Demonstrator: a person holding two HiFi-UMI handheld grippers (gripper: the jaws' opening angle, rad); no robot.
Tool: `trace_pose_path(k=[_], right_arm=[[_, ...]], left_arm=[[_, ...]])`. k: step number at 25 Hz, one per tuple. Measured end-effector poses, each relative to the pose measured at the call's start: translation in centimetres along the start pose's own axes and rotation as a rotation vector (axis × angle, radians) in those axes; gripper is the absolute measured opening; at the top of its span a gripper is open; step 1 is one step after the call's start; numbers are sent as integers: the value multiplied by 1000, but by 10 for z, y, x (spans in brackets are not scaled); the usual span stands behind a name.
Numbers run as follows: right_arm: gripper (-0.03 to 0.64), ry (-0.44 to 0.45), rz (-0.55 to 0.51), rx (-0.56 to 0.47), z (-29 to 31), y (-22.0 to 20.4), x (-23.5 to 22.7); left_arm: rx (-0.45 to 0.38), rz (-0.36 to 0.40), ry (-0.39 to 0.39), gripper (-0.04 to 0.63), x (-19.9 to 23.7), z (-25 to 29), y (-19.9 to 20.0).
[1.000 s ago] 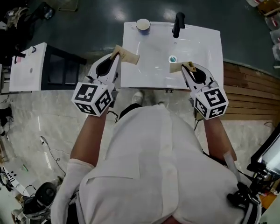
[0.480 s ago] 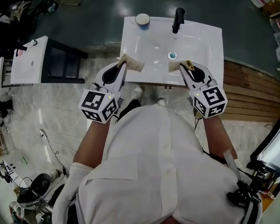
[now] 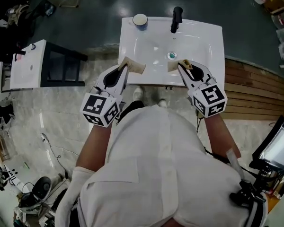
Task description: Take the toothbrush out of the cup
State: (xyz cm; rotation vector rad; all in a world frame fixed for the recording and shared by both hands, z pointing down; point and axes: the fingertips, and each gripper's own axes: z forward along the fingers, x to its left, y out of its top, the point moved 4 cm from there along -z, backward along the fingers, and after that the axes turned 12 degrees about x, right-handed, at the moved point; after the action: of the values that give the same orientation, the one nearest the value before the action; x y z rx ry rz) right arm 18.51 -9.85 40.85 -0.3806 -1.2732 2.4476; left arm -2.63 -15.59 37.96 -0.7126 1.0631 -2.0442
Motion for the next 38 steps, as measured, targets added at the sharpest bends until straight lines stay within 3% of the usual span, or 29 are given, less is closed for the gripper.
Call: trace_pose_path(k=[25, 38], right_arm=[[46, -38, -17, 30, 17, 25, -2], [46, -30, -19, 33, 51, 40, 13]], left_arm=[[20, 41, -127, 8, 12, 27, 17], [30, 49, -164, 8, 43, 22, 14]])
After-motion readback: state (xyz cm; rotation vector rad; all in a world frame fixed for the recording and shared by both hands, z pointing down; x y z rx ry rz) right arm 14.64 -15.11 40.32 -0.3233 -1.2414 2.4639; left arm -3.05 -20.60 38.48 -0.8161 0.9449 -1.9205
